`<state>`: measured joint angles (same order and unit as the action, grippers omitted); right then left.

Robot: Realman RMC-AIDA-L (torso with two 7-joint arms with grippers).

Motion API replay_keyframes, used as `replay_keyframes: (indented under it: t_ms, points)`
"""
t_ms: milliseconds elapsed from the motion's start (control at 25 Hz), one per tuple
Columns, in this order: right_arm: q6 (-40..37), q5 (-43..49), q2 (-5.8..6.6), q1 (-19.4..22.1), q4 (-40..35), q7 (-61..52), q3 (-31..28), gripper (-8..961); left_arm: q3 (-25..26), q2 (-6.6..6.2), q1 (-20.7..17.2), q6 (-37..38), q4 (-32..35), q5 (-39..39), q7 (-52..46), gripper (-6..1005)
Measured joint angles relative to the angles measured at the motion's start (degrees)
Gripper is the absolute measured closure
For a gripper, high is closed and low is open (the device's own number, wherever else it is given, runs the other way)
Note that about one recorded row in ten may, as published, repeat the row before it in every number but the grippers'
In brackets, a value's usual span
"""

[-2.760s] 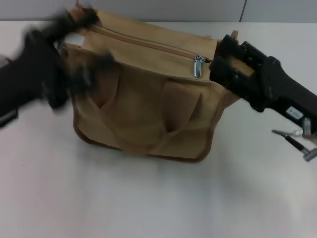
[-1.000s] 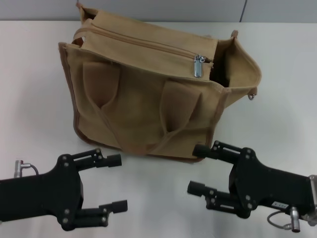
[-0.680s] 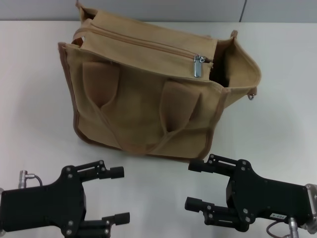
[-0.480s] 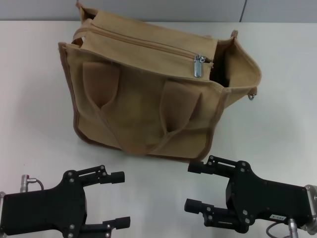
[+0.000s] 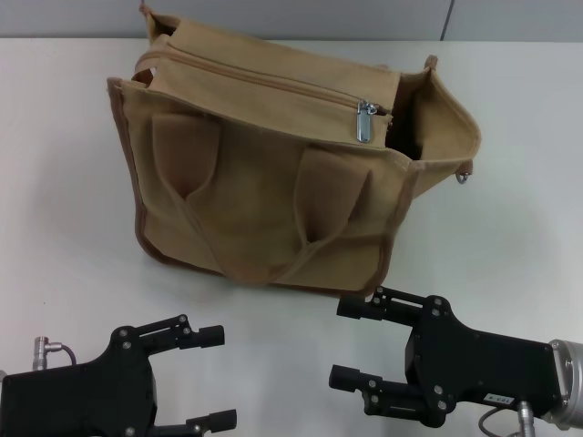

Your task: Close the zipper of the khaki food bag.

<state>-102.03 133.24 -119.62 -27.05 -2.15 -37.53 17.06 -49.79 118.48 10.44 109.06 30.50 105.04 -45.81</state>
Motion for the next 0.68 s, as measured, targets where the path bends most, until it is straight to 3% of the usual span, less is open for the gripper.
replay_keyframes:
  t_ms: [680]
  points:
    - [-0.01,-0.35,0.00,-0.19,0.32,0.07,-0.53,243,0.01,0.08,1.21,1.33,0.00,-0.68,0.03,227]
